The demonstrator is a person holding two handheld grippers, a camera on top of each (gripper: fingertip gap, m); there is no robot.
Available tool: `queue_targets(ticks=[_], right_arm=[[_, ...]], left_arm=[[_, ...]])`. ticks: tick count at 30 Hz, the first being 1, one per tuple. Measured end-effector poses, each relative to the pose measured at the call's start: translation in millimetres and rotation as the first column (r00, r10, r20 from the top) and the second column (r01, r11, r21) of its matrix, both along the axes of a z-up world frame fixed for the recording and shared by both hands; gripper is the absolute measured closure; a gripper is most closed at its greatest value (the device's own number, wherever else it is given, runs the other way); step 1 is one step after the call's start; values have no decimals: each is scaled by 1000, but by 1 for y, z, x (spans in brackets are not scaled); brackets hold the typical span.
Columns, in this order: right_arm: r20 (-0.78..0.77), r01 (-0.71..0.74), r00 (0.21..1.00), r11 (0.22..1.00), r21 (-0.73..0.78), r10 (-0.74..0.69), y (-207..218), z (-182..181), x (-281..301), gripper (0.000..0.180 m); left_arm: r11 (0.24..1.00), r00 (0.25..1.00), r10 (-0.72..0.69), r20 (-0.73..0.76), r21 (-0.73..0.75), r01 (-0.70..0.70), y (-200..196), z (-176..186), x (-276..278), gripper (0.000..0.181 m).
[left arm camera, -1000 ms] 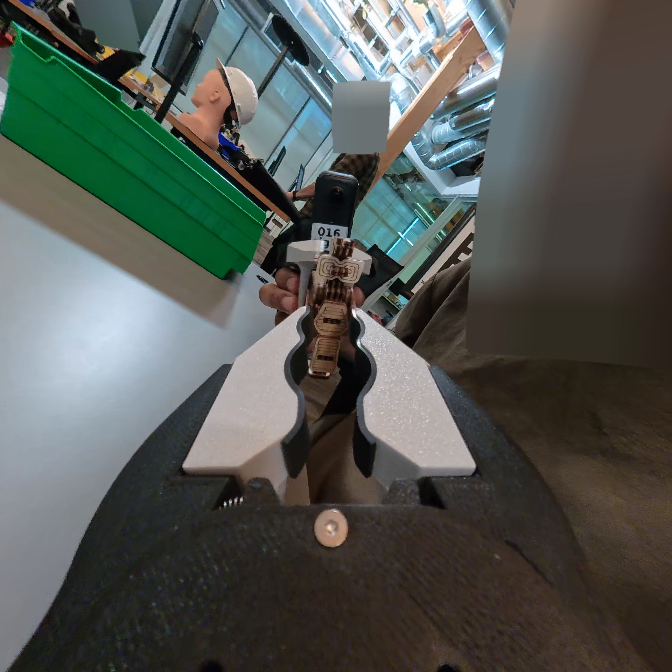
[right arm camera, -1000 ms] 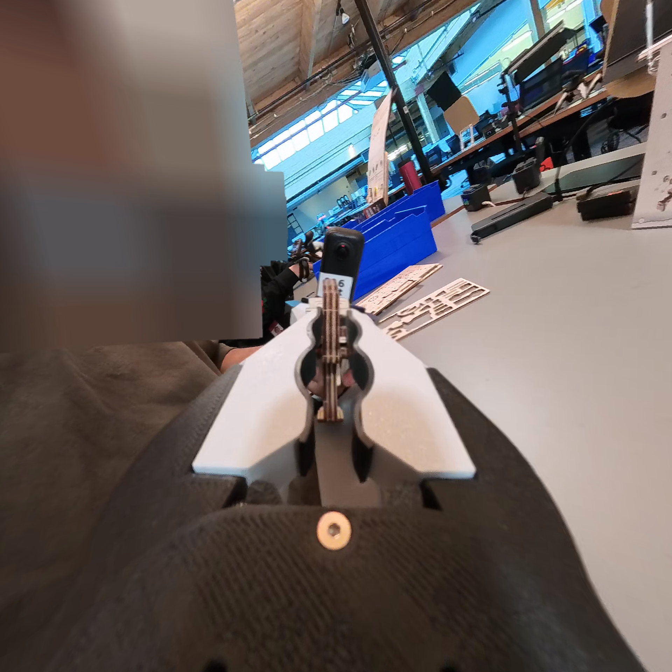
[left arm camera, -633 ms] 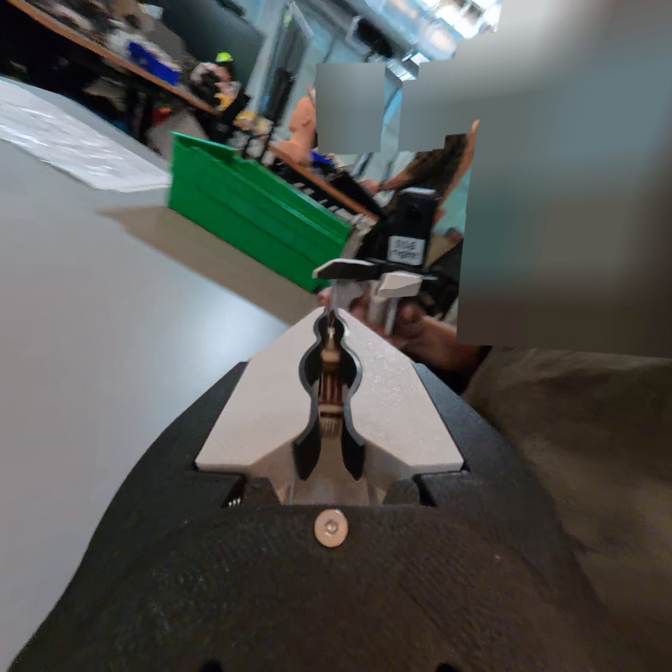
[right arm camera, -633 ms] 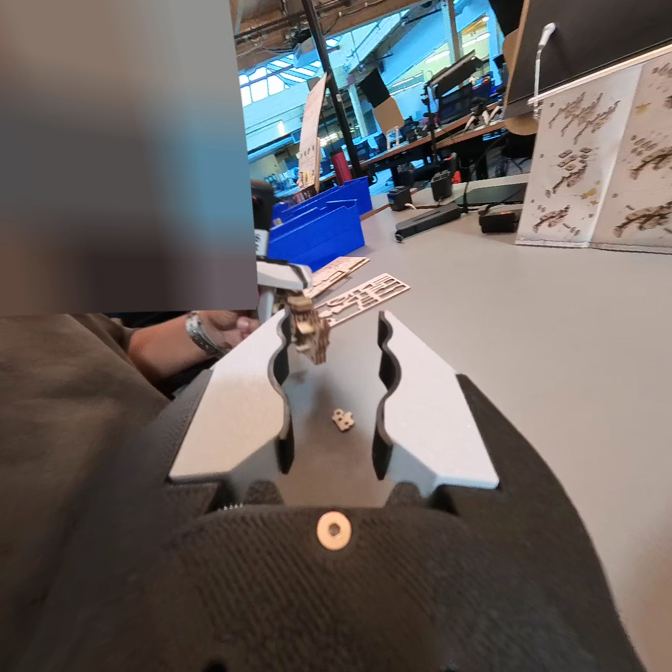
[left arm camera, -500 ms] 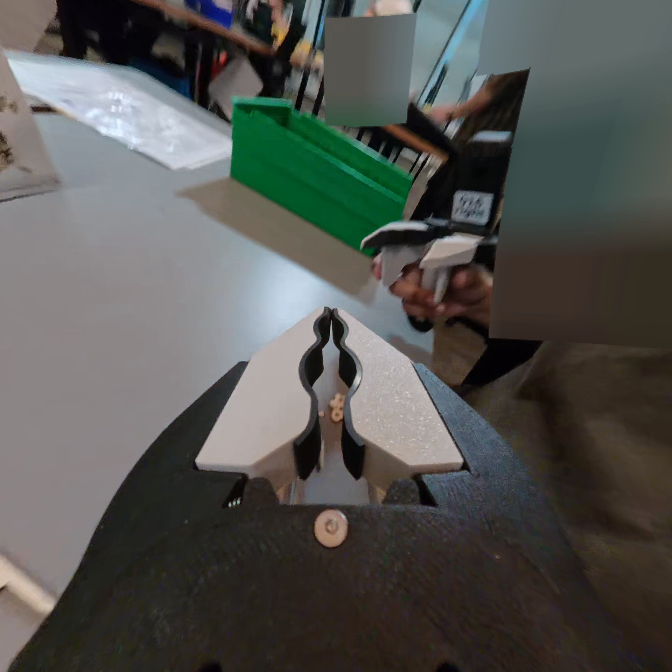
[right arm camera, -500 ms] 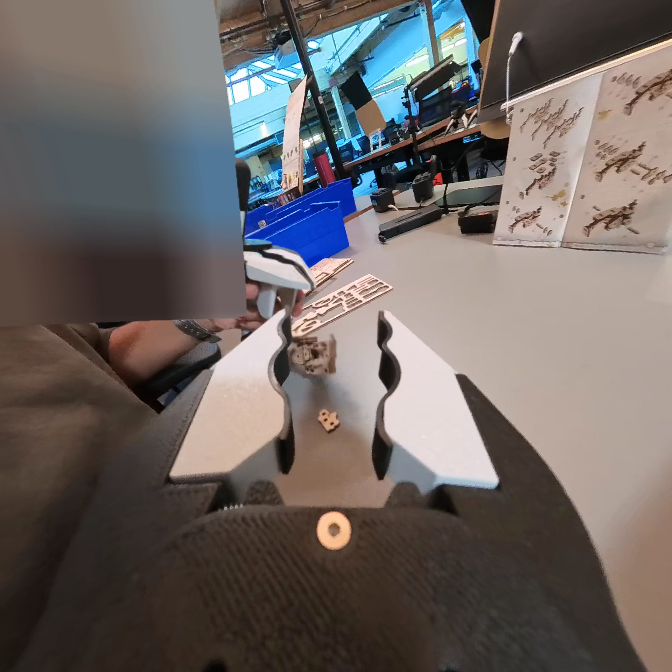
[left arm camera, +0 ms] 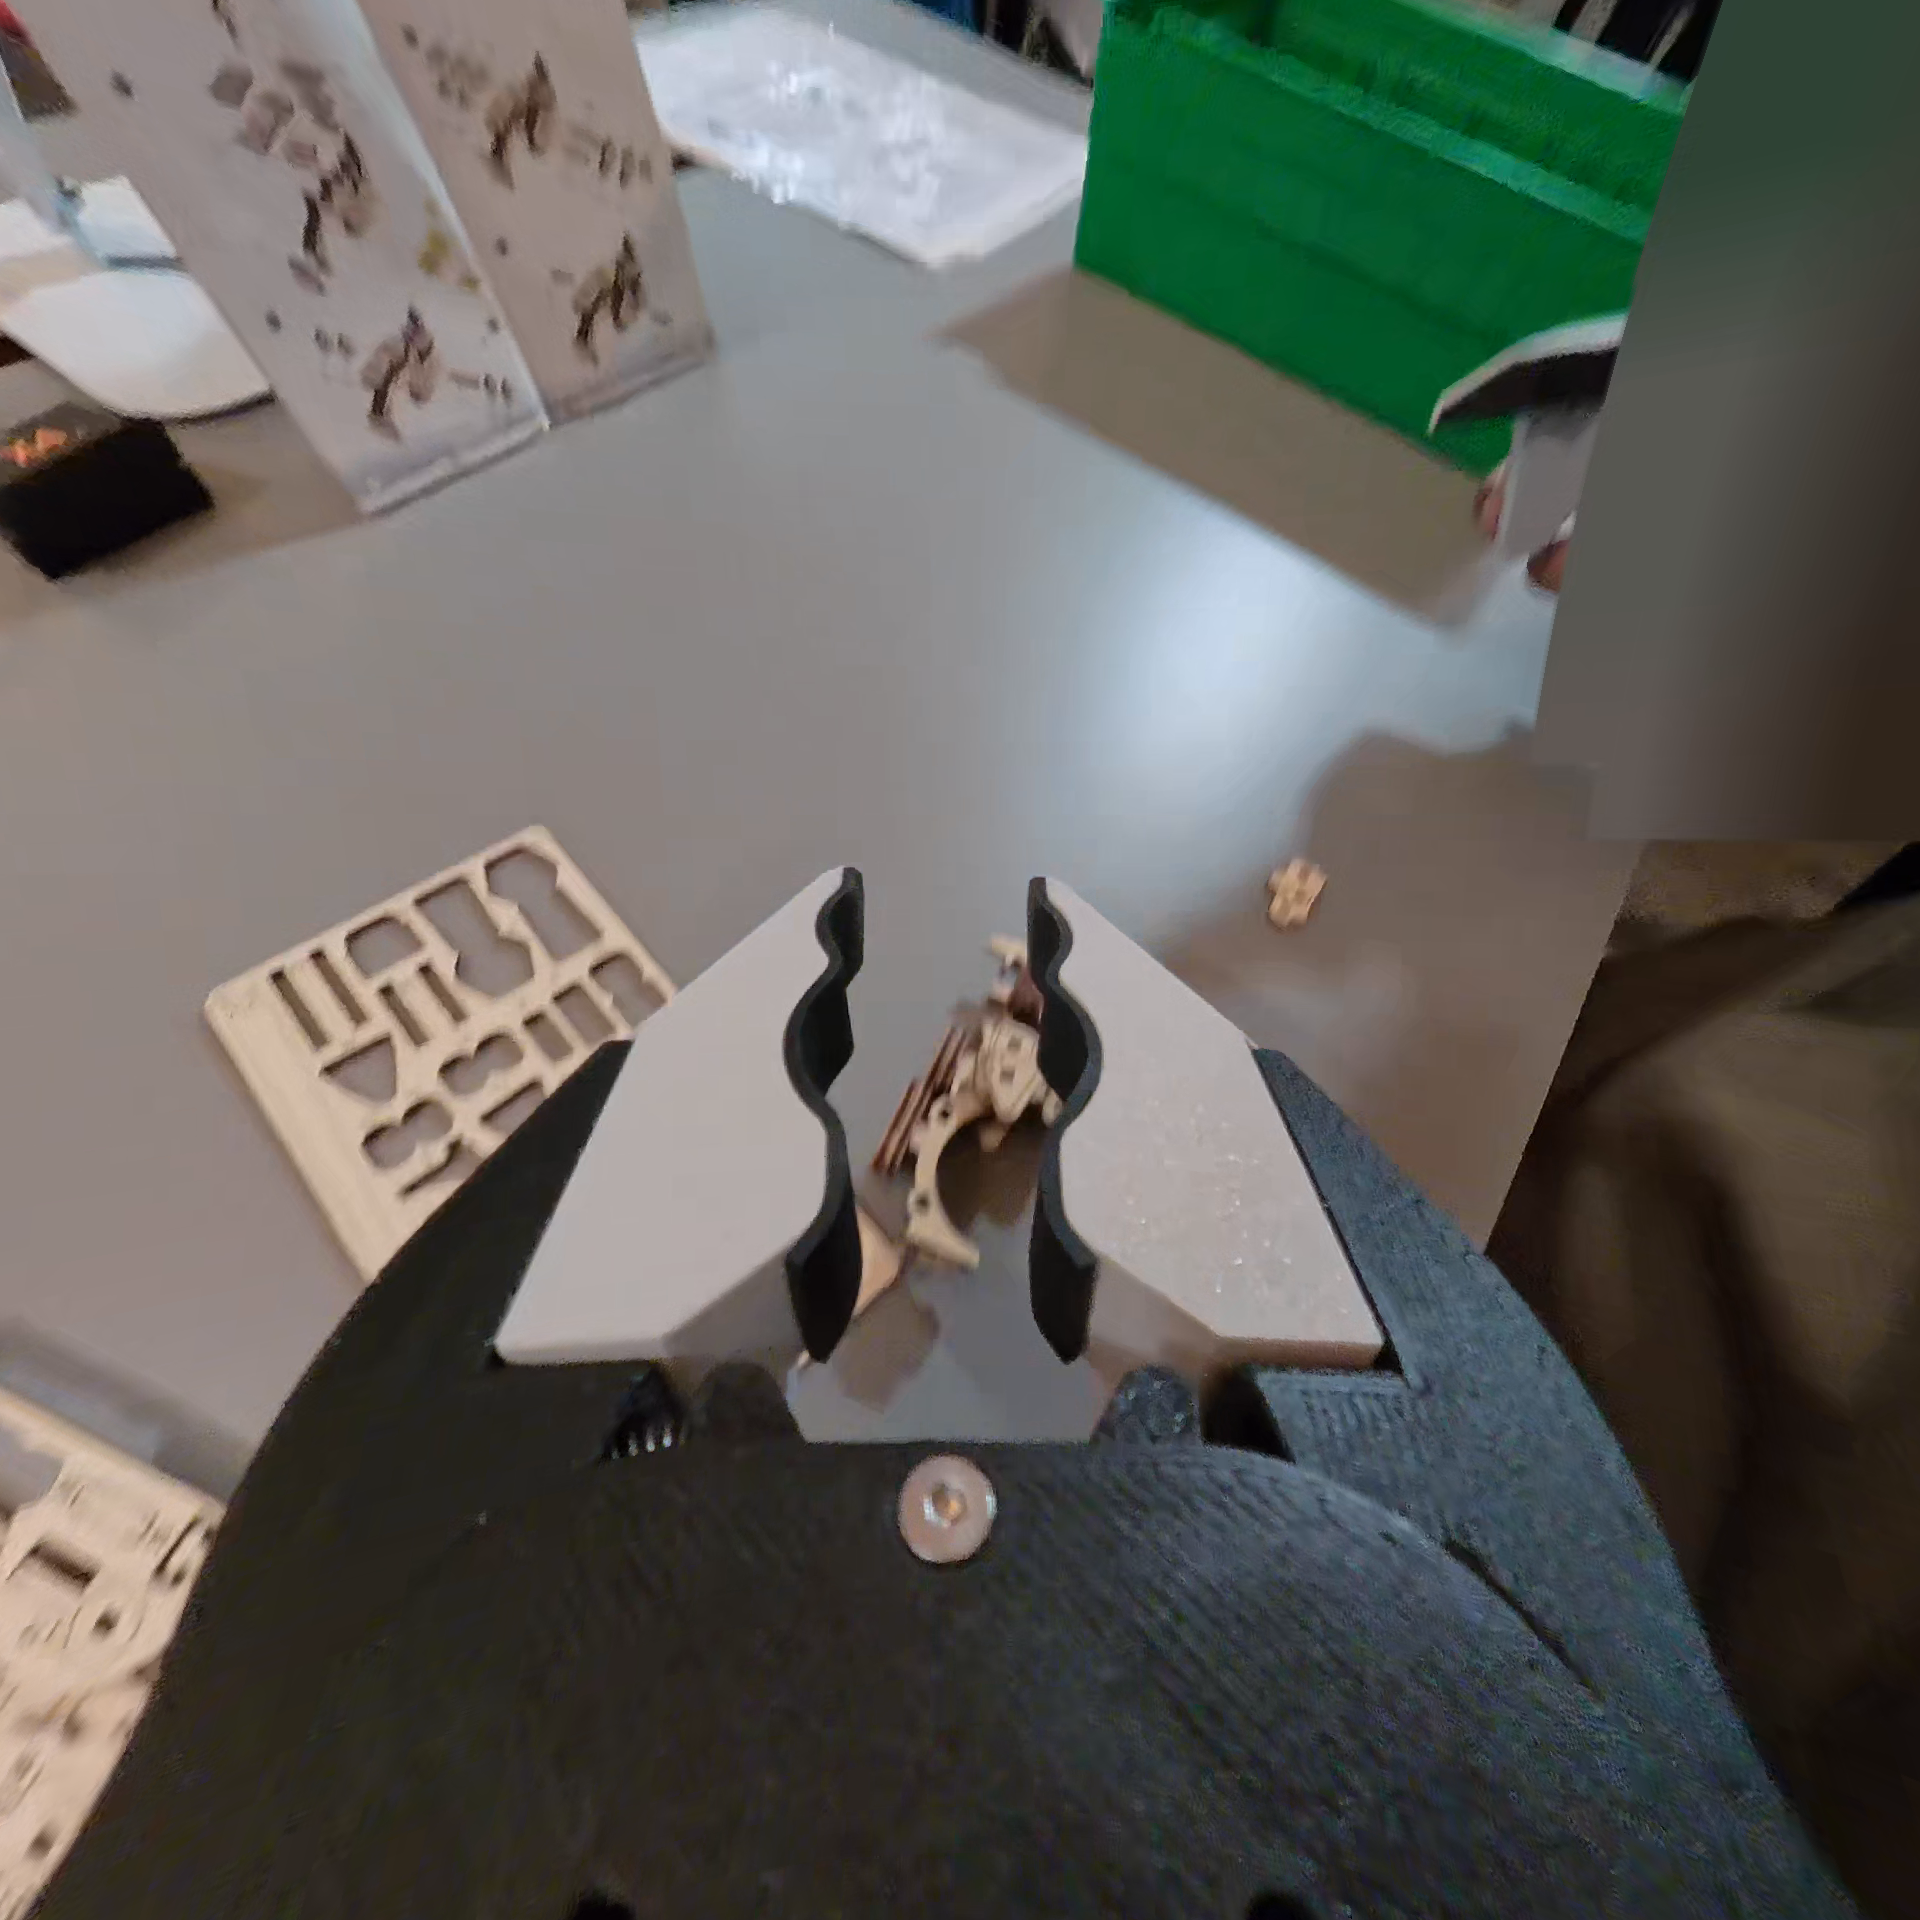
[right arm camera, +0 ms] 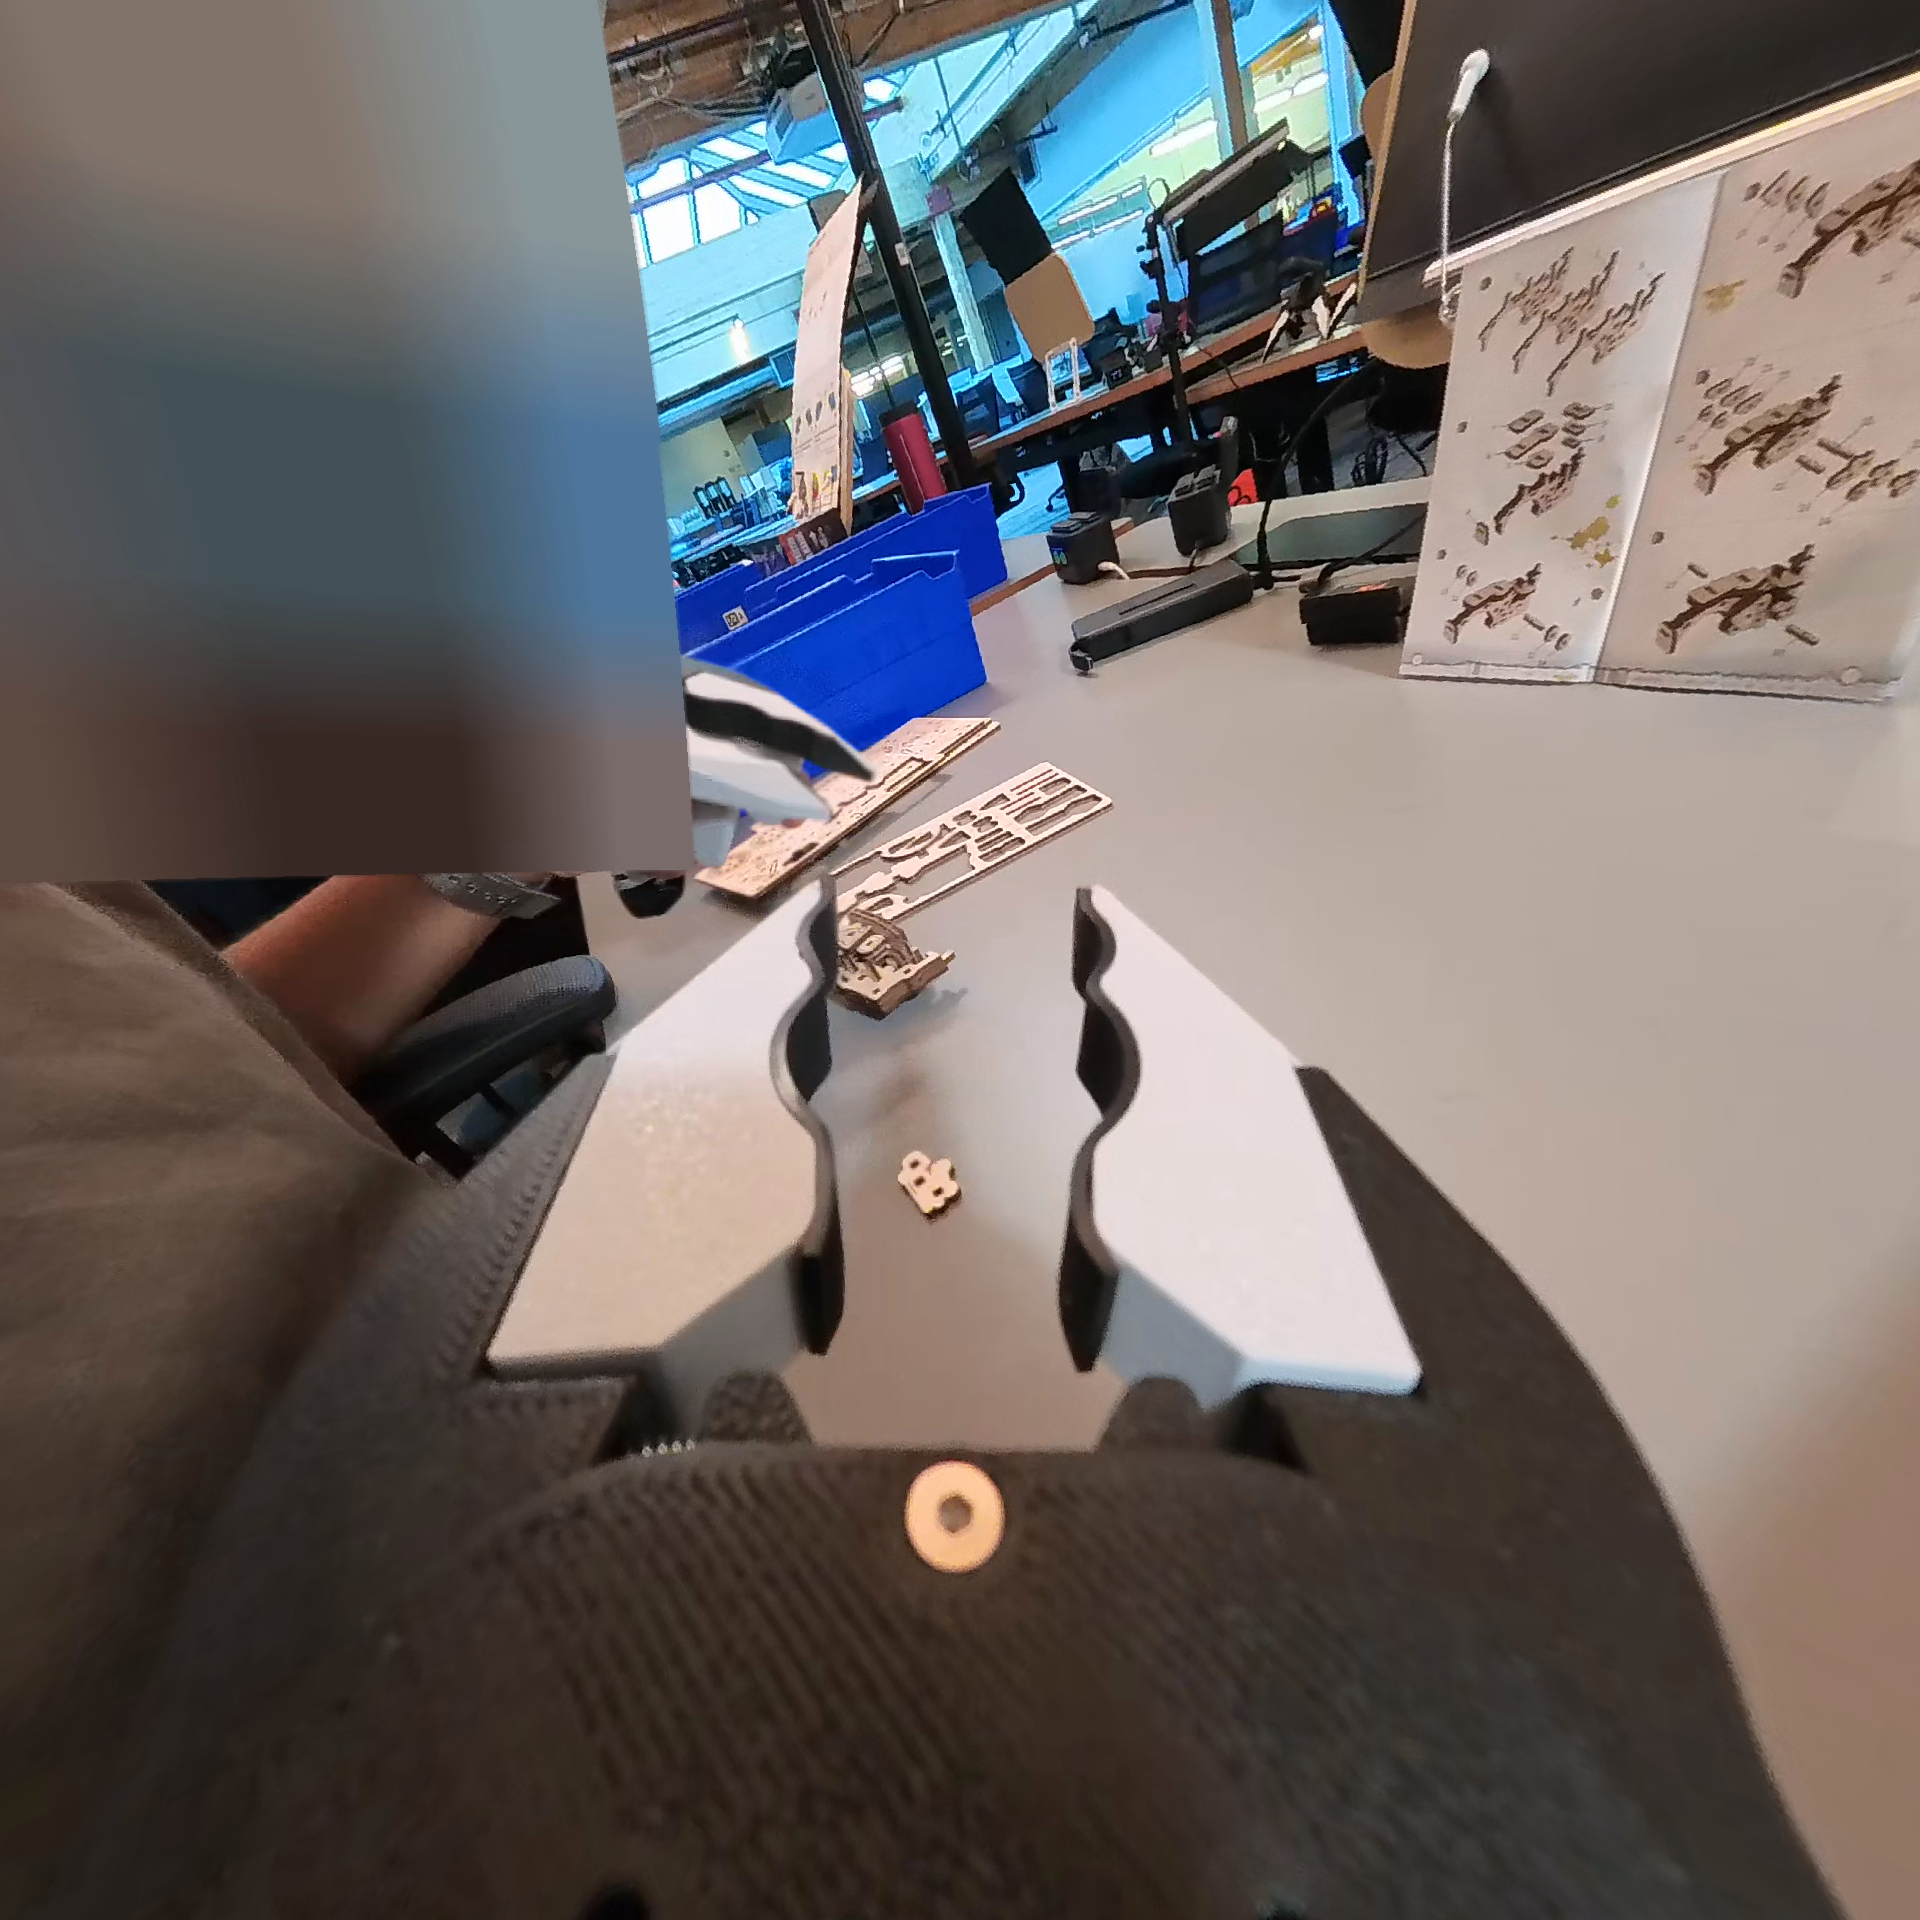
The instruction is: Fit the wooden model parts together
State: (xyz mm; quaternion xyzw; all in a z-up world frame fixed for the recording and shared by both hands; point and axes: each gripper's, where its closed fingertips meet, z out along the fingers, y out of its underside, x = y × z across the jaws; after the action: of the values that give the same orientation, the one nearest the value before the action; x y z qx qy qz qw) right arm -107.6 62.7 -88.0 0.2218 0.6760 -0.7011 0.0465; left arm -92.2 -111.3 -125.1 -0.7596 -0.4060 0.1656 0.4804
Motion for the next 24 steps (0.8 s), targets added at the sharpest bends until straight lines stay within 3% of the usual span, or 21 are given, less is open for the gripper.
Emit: queue_targets(ticks=[6, 13, 24], right_arm=[[9, -12, 1000, 1000, 13, 11, -5, -4, 1, 136], [-7, -18, 1000, 999, 40, 18, -9, -7, 4, 138], [9, -17, 1000, 999, 49, 17, -9, -11, 2, 139]], left_arm=[[975, 999, -19, 45, -220, 28, -23, -46, 23, 149], [984, 981, -17, 195, -172, 51, -33, -57, 37, 150], [972, 976, -10, 220, -225, 61, -24, -74, 33, 163]])
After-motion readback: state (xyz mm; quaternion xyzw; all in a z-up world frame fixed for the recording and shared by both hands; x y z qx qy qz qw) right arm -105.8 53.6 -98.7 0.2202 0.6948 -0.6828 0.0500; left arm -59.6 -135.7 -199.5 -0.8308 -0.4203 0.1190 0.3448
